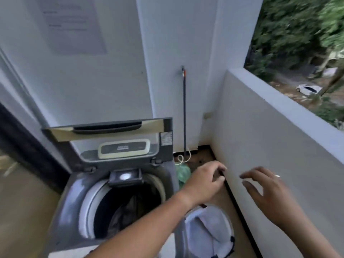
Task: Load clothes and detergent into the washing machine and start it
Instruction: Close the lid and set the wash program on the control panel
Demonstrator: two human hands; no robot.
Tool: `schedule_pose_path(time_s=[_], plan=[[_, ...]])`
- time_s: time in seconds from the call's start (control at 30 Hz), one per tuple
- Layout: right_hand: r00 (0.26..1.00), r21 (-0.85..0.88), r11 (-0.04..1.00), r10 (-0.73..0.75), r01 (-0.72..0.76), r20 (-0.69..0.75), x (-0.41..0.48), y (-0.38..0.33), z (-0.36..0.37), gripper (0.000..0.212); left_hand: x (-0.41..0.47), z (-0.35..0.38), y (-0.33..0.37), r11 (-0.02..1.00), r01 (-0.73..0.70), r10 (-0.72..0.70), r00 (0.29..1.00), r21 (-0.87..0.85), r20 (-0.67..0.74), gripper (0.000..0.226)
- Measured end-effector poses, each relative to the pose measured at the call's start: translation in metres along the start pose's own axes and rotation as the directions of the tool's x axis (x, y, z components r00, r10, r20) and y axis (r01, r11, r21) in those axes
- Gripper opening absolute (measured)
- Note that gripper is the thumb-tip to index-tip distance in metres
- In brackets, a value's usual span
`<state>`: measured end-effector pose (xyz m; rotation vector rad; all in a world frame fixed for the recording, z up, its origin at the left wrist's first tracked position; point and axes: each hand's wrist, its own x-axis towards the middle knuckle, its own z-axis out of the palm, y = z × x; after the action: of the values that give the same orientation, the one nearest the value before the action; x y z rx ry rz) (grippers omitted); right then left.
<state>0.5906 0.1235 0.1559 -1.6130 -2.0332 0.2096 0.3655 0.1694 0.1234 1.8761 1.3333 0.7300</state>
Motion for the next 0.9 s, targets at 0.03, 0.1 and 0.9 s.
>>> schedule_pose_path(time_s=[0.03,0.1,0.9], plan=[[0.999,0.026,1.000,-0.006,0.005,0.043,0.011,-0.016,0.018,0.021,-0.007,-0.018,-0.013,1.000,0.022,-0.022,0.999,0.003,-0.028,0.029],[0.992,0.059,0.997,-0.045,0.038,0.114,0.034,-0.053,0.056,0.026,-0.025,-0.059,-0.040,0.998,0.054,-0.053,0.995,0.013,-0.080,0.031],[0.784,0.138,0.958,0.117,-0.250,0.610,0.094,-0.256,0.315,0.046,-0.159,-0.200,-0.315,0.508,0.584,-0.807,0.580,-0.633,-0.112,0.062]])
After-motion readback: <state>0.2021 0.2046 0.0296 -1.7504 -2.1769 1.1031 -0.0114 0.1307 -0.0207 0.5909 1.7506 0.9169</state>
